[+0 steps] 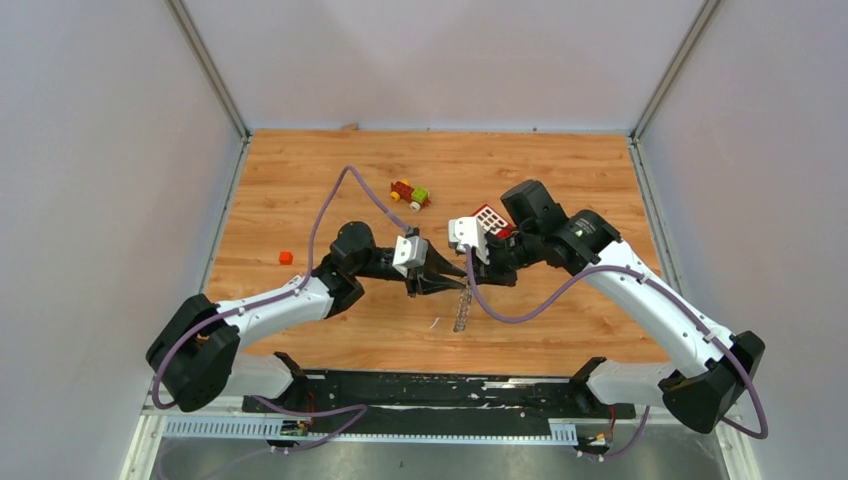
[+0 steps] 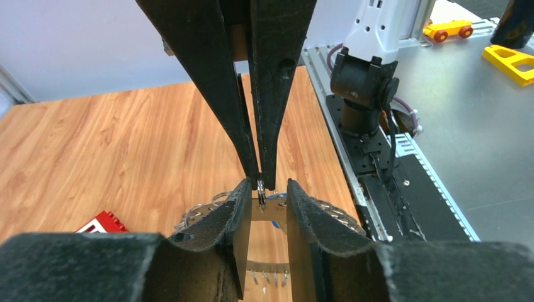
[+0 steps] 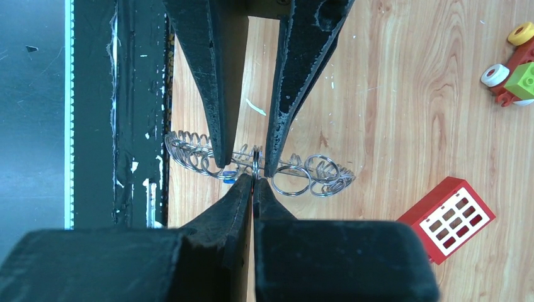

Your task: Put the keys on the keyring

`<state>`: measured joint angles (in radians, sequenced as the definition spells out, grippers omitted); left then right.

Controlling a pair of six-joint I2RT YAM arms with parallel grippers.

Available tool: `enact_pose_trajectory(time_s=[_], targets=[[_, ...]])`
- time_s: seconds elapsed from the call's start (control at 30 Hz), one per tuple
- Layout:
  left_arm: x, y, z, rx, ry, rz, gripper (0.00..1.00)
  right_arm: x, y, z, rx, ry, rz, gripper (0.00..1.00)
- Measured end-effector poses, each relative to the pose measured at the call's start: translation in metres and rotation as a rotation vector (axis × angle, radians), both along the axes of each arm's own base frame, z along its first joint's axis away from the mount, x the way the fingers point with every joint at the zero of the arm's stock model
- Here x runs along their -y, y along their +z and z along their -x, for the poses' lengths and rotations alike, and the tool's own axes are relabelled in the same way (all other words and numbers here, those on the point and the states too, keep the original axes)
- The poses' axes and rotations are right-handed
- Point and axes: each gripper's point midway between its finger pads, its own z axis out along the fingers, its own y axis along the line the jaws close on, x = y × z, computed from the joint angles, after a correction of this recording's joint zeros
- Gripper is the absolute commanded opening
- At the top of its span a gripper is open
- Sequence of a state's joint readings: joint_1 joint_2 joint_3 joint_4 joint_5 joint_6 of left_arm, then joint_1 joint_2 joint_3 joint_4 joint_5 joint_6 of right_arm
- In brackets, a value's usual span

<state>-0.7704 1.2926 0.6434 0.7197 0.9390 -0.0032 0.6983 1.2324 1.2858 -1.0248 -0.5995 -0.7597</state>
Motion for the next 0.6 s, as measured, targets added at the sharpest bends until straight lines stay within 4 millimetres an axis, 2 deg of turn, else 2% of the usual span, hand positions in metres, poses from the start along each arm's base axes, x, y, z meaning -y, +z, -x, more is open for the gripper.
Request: enact_pose_trajectory(time_s=[0.27, 0.6], targets=[[0.0014, 0.0045, -0.0014, -0.004, 0.005, 0.019, 0.22, 0.0004, -0.0028, 0.001, -0.016, -0.002, 0.012, 0.0], [0.0018, 0.0051, -0.0013, -0.008, 0.004, 0.022, 0.28, 0.0004, -0.0027, 0.0012, -0.02, -0.004, 0.012, 0.0]])
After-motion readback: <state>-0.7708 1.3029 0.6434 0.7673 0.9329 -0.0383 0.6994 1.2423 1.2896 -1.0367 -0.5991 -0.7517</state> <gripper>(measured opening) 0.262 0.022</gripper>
